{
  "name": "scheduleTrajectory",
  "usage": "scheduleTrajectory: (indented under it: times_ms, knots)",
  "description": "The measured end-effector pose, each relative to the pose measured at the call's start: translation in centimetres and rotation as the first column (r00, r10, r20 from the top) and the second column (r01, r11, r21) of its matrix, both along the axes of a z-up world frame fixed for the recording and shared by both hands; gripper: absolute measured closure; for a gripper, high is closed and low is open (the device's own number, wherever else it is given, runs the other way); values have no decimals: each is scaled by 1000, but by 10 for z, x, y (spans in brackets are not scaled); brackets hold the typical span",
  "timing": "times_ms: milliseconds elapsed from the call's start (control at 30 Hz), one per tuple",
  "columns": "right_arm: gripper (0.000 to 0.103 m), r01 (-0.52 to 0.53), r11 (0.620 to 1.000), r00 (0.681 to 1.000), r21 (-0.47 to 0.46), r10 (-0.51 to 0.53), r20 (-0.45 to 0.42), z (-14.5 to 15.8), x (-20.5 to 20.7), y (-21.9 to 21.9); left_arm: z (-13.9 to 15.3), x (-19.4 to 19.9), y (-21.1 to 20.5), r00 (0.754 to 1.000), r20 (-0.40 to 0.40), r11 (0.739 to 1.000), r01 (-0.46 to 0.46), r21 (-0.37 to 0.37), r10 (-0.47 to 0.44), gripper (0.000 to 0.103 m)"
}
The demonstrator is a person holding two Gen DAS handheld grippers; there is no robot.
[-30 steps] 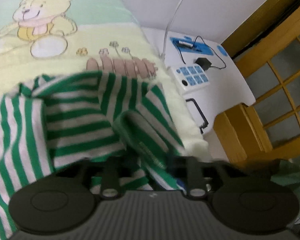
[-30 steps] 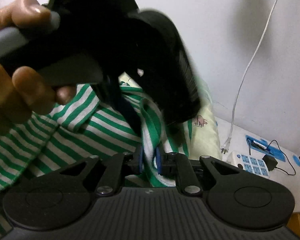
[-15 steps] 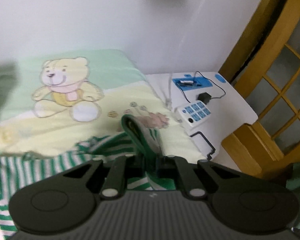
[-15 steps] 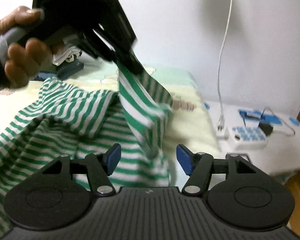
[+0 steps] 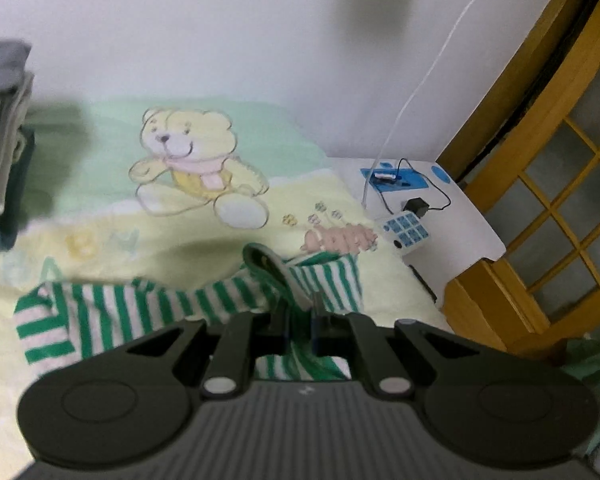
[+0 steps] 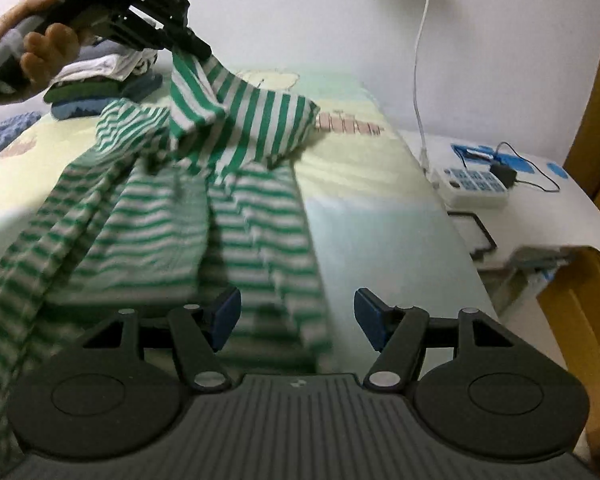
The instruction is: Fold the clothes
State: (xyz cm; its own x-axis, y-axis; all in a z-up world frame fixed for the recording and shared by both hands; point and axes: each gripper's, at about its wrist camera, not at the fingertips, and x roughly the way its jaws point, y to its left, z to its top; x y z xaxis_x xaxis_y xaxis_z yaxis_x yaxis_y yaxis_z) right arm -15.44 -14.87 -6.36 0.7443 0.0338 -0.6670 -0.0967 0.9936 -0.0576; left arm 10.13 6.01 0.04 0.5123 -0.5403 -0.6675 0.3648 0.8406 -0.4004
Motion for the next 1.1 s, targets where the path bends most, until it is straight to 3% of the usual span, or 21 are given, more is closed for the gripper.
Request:
scheduleTrajectory:
  times_ms: [167,367,533,667,867,967,1100]
  knots:
    - [38,44,999,997,-28,-46,-54,-2,-42,3,-24,-1,16,999,-29,999,-16,28,17,100]
    - [38,188,982,978,-33,-190,-85,-8,-81,3,-55,0,40,993,-85,997,-74,25,76,102]
    - [38,338,941,938,29,-334,-91,-15,-95,-9,-61,-3,40,994,-81,997,-66,38,69,103]
    - [38,430,891,902,144,-415,-123,-22,-97,-26,-59,-5,34,997,-53,997,-56,61,60,103]
    - [42,465,836,885,290,-437,-158,-31,-96,-41,-72,-9,30,997,-48,991,-52,123,58,103]
    - [51,447,850,894,279,-417,-161,-28,-95,-38,-75,-11,31,997,-48,991,-61,123,67,101]
    - [51,429,868,902,251,-396,-173,-24,-93,-34,-78,-15,23,998,-18,985,-55,162,59,101]
